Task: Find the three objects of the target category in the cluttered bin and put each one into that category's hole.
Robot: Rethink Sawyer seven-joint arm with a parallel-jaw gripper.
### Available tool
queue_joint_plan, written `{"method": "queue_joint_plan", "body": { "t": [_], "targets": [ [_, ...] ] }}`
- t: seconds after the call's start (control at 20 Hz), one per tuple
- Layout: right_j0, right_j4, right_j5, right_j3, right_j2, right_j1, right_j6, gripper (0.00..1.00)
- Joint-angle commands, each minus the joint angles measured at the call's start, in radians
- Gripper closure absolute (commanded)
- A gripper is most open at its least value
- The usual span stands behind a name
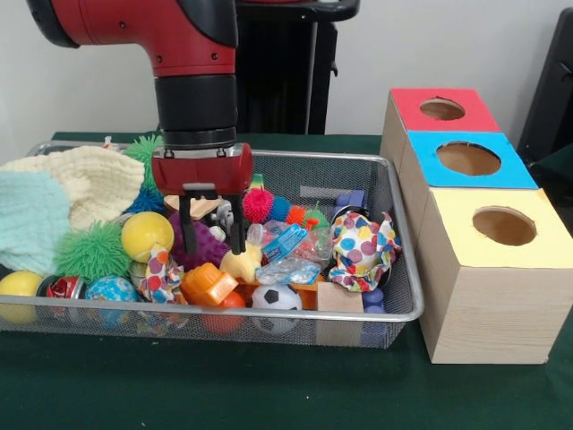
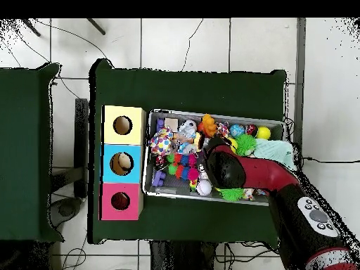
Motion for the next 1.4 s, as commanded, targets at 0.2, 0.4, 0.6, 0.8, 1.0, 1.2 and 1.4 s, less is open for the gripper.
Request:
{"method": "queue_joint_plan", "body": {
  "t": [0.2,0.4,0.6,0.8,1.0,1.2,1.4],
  "targets": [
    [-0.055,-0.052,0.098,0.024,0.129,0.082,-0.056,0.00],
    [-0.059,-0.053,0.114,0.017,0.142,0.092,-0.064,0.00],
    [-0.095,-0.059,0.129,0.017,0.183,0.119,-0.092,0.00],
    [-0.121,-0.056,0.141,0.028,0.217,0.132,-0.098,0.00],
    [-0.117,-0.064,0.139,0.019,0.228,0.153,-0.094,0.00],
    [-0.128,-0.068,0.154,0.005,0.248,0.175,-0.113,0.00],
    [-0.159,-0.072,0.157,-0.009,0.280,0.216,-0.130,0.00]
  ]
}}
